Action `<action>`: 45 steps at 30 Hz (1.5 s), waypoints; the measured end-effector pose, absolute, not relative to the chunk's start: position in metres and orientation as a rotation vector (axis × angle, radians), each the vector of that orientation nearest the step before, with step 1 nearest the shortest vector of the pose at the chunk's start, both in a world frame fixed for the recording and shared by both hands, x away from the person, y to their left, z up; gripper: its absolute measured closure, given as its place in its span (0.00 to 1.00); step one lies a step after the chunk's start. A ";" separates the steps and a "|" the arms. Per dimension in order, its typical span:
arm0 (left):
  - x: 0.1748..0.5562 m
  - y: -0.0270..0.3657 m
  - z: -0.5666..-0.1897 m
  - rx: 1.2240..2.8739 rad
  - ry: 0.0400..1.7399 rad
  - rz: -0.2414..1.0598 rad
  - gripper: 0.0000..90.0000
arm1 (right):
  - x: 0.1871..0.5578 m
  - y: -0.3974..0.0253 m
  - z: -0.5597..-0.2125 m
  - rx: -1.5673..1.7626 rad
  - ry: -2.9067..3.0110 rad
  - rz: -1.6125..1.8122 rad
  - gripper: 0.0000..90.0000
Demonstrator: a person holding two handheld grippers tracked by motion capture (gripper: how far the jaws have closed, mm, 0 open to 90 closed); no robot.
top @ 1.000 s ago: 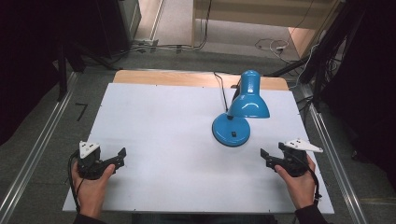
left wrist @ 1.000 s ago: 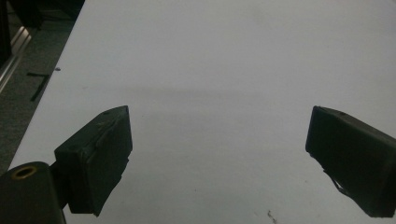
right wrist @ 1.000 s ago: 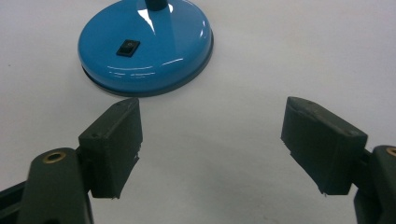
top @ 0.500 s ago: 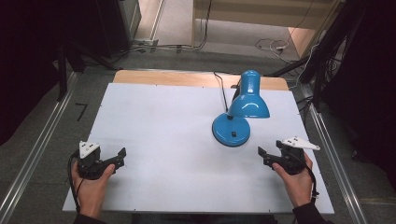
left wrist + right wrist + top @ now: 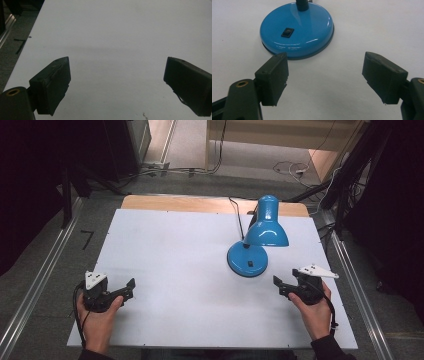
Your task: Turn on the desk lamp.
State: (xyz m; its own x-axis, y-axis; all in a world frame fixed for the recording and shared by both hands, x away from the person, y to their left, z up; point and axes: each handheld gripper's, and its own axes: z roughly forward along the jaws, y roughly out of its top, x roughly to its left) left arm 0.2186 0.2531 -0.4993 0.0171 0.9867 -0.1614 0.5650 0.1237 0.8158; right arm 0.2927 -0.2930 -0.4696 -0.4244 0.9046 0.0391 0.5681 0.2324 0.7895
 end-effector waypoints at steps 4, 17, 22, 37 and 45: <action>0.219 0.253 -0.499 1.535 1.644 0.704 0.08 | 0.293 -0.292 -0.469 1.350 2.079 1.057 0.22; 0.219 0.253 -0.499 1.536 1.643 0.703 0.08 | 0.297 -0.287 -0.468 1.335 2.089 1.065 0.22; 0.219 0.253 -0.499 1.537 1.643 0.703 0.08 | 0.298 -0.285 -0.468 1.333 2.091 1.070 0.22; 0.219 0.253 -0.500 1.536 1.643 0.700 0.08 | 0.303 -0.278 -0.468 1.324 2.103 1.074 0.22; 0.219 0.253 -0.500 1.536 1.643 0.698 0.08 | 0.306 -0.273 -0.468 1.317 2.112 1.079 0.22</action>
State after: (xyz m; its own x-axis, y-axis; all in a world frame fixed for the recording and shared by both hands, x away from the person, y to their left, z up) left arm 0.2195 0.2525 -0.4998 0.0197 0.9863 -0.1638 0.5664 0.1240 0.8148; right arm 0.3056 -0.2727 -0.4681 -0.4594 0.8871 0.0444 0.5561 0.2483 0.7932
